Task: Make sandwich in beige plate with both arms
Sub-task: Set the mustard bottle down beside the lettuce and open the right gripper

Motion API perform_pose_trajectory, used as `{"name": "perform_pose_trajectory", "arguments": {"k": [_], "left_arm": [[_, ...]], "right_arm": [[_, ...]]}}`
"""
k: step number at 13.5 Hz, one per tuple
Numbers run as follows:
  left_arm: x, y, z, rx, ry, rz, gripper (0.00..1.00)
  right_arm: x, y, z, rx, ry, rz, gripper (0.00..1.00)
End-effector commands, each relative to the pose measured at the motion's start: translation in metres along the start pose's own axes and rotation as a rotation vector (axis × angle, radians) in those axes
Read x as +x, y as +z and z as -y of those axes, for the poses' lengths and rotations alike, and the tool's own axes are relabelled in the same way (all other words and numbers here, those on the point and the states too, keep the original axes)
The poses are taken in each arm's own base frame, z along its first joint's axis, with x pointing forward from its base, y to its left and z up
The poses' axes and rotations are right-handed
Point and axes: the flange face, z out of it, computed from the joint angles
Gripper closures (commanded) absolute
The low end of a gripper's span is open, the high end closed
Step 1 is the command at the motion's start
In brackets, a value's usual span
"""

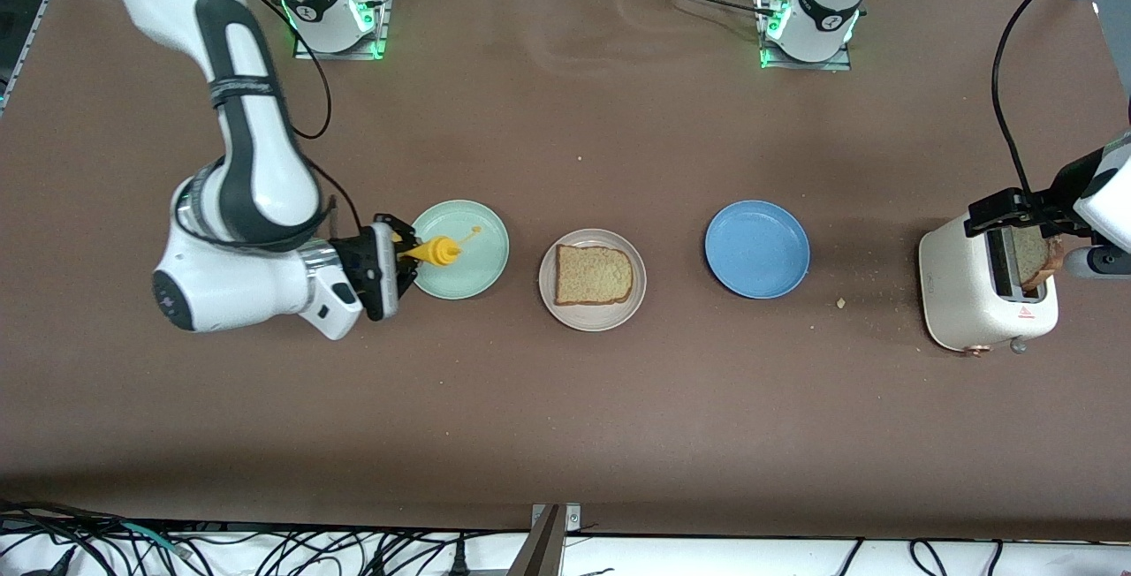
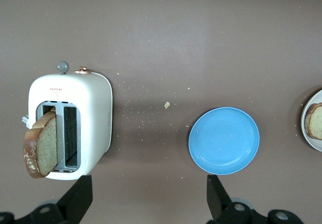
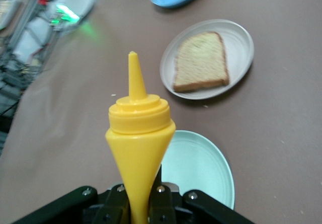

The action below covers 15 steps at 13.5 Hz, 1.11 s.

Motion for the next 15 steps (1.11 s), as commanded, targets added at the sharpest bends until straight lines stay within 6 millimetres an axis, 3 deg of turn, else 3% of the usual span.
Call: {"name": "perform_pose_trajectory", "arguments": {"k": [1, 2, 7, 9, 15], "left_arm": [[-0.005, -0.003, 0.001, 0.03, -0.006, 0.005, 0.0], [-0.005, -0.002, 0.001, 0.03, -0.006, 0.005, 0.0], [-0.005, -0.002, 0.001, 0.032, -0.004, 0.007, 0.0], [-0.004, 0.0, 0.001, 0.032, -0.004, 0.01, 0.0], [0.0, 0.006, 0.001, 0.03, -0.005, 0.013, 0.0]], "right_arm": [[-0.047, -0.01, 0.006, 0.079, -0.103, -0.172, 1.0], [-0.066, -0.013, 0.005, 0.079, -0.142, -0.211, 1.0], [-0.167, 0.038, 0.003, 0.118, -0.347, -0.512, 1.0], [-0.199, 0.047, 0.001, 0.122, -0.415, -0.566, 1.0], [-0.251, 0.074, -0.008, 0.092, -0.538, -0.628, 1.0]]}}
